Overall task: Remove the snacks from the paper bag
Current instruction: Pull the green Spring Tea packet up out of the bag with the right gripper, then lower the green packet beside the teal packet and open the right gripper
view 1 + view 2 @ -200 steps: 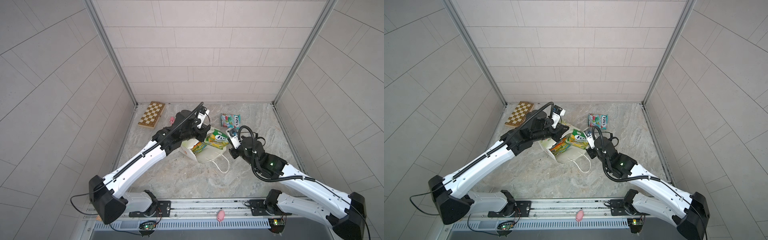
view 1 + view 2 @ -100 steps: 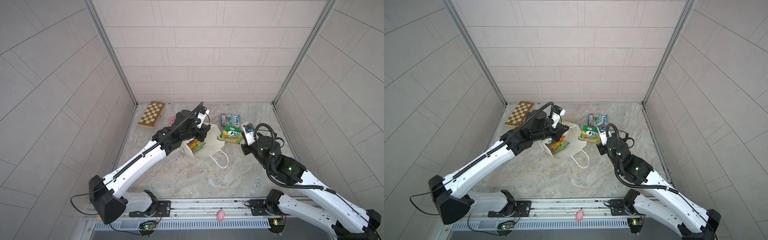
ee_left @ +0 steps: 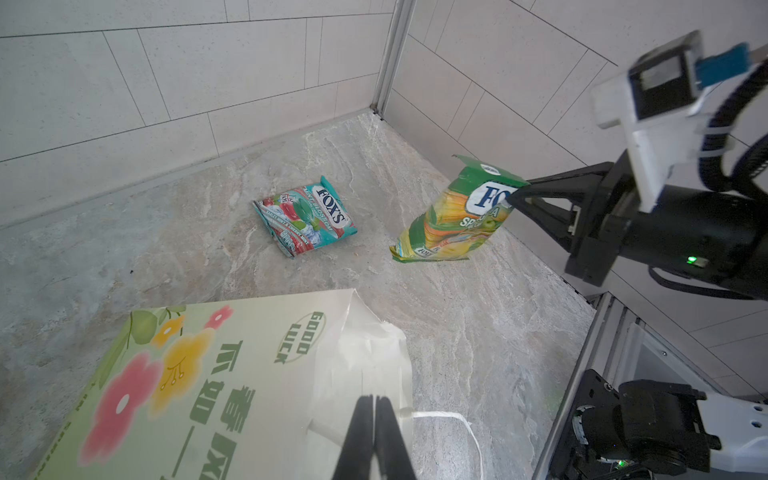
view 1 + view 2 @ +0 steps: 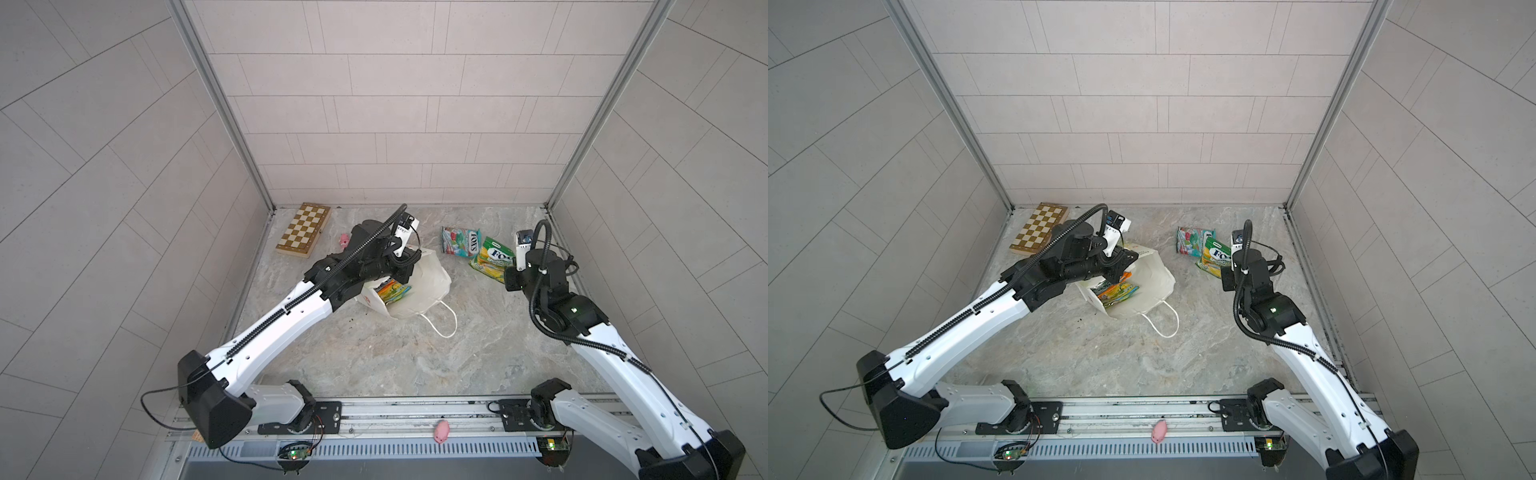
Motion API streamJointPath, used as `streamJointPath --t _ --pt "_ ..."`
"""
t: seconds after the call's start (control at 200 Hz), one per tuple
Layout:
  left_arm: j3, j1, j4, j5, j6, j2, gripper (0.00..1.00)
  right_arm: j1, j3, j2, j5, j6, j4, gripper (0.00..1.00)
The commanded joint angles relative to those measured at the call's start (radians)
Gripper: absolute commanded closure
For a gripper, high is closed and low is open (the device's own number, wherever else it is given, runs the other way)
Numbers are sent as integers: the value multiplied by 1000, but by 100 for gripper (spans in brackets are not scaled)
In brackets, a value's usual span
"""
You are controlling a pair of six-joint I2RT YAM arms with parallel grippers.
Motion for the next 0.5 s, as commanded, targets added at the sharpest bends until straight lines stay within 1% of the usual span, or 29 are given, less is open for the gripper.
streamJointPath --t 0.0,0.165,0.495 --pt "-7 -7 -1 11 -4 -9 100 -67 18 57 -88 66 73 100" --pt "-5 -7 -1 15 -6 -7 100 -165 22 193 -177 107 187 100" --pt "-6 -9 -2 14 -4 -3 100 -344 95 473 -347 215 332 100"
